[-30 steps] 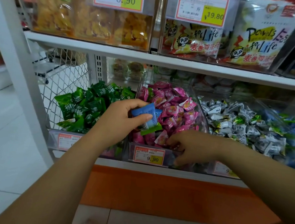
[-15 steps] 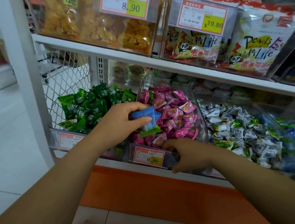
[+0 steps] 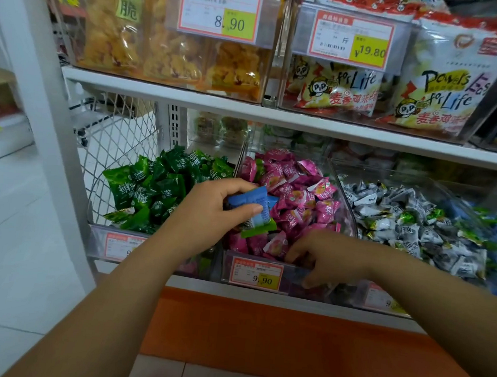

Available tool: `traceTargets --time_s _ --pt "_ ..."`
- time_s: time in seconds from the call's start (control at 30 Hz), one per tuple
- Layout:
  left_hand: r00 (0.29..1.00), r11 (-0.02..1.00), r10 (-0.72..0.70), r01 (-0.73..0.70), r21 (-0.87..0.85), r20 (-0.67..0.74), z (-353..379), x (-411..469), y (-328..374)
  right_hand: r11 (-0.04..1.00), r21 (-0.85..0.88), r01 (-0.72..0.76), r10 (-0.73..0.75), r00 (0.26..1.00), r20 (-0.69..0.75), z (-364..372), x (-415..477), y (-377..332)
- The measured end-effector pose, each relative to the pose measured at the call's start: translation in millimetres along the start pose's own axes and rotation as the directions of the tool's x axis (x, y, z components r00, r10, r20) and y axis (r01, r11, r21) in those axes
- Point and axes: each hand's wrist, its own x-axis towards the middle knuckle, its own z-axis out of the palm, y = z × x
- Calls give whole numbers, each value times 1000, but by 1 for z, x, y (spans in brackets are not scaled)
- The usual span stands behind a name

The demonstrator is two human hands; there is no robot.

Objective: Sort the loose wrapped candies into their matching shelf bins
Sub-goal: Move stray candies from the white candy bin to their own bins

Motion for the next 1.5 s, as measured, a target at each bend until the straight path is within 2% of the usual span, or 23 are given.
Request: traceTargets --time_s 0.1,0.23,0.4,0.47,0.8,0.87,0.97,1.0,1.07,1.17,1.23,1.5 --pt "1000 1000 -4 4 0 1 2 1 0 992 126 15 -13 1000 -17 -6 -4 3" --pt "1000 1000 -10 10 11 3 5 2 0 954 296 42 -9 994 -113 -10 -13 12" --pt "1000 999 -20 20 47 -2 9 3 0 985 165 41 -39 999 -15 0 -11 7" --pt "1000 998 -17 17 67 0 10 3 -1 989 143 41 -37 999 -36 2 -8 6" --pt "1000 997 -11 11 80 -6 12 5 1 941 329 74 -23 988 -156 -1 -12 12" --pt "1000 997 -4 5 79 -8 15 6 2 903 415 113 -26 978 -209 -3 -17 12" --pt "1000 997 1 0 82 -12 20 8 4 816 541 202 11 931 -364 -14 -25 15" --pt "1000 996 1 -1 84 -10 22 9 5 820 531 214 18 917 -398 -17 -27 16" --pt "1000 995 2 0 98 -14 25 10 8 903 386 187 -28 923 -383 -18 -28 16" --pt "999 994 -22 25 103 -31 28 11 12 989 68 129 -118 982 -147 -5 -21 11" --pt "999 994 -28 32 102 -42 30 11 13 988 -65 139 -145 986 -82 0 -18 9" --pt "999 994 -35 36 103 -14 33 6 11 985 148 93 -73 988 -133 -4 -15 15"
